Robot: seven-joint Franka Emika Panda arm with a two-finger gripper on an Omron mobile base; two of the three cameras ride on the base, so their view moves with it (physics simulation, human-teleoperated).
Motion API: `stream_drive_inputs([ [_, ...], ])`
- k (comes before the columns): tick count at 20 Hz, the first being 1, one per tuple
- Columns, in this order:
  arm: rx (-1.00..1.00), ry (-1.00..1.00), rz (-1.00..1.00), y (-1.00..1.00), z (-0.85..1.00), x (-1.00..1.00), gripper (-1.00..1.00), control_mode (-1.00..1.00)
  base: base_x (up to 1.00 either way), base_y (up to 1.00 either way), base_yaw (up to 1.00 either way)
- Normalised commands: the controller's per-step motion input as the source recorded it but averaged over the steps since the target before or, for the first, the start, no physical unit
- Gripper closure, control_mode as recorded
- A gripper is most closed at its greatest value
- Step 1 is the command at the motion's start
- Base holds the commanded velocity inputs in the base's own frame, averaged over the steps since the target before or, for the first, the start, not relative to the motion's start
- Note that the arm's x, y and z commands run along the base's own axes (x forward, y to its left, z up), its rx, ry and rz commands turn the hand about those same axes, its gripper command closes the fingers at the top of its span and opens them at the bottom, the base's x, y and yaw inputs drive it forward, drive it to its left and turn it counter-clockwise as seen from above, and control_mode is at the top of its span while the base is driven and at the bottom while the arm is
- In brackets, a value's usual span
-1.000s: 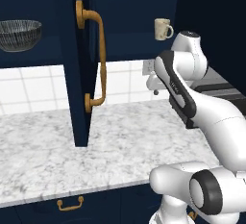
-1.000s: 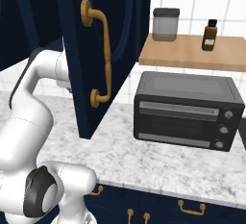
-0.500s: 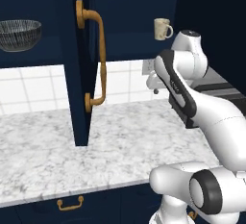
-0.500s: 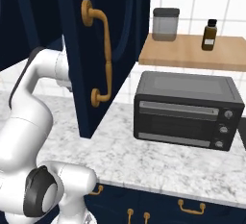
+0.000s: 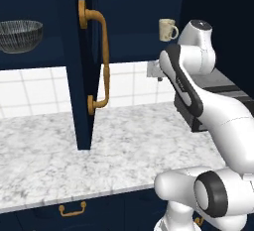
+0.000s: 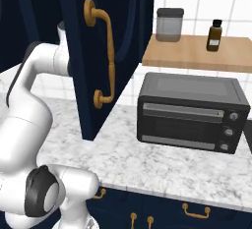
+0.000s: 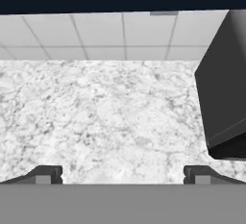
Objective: Gather all objects into one cabinet and sort the glasses and bowls to opposite sides.
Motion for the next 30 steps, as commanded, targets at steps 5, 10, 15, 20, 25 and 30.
stream_drive_inputs([
  [5, 0.0, -0.06, -0.04, -0.03, 0.31, 0.32, -1.0, -1.0, 0.0, 0.0, 0.0],
  [10, 0.0, -0.05, -0.01, -0.12, 0.3, 0.34, -1.0, -1.0, 0.0, 0.0, 0.0],
  [15, 0.0, -0.1, 0.0, -0.19, 0.35, 0.28, -1.0, -1.0, 0.0, 0.0, 0.0],
  [20, -0.02, -0.12, 0.0, -0.2, 0.38, 0.19, -1.0, -1.0, 0.0, 0.0, 0.0],
  [25, -0.06, -0.11, -0.01, -0.17, 0.25, 0.3, -1.0, -1.0, 0.0, 0.0, 0.0],
  [30, -0.11, -0.15, -0.01, -0.14, 0.06, 0.42, -1.0, -1.0, 0.0, 0.0, 0.0],
])
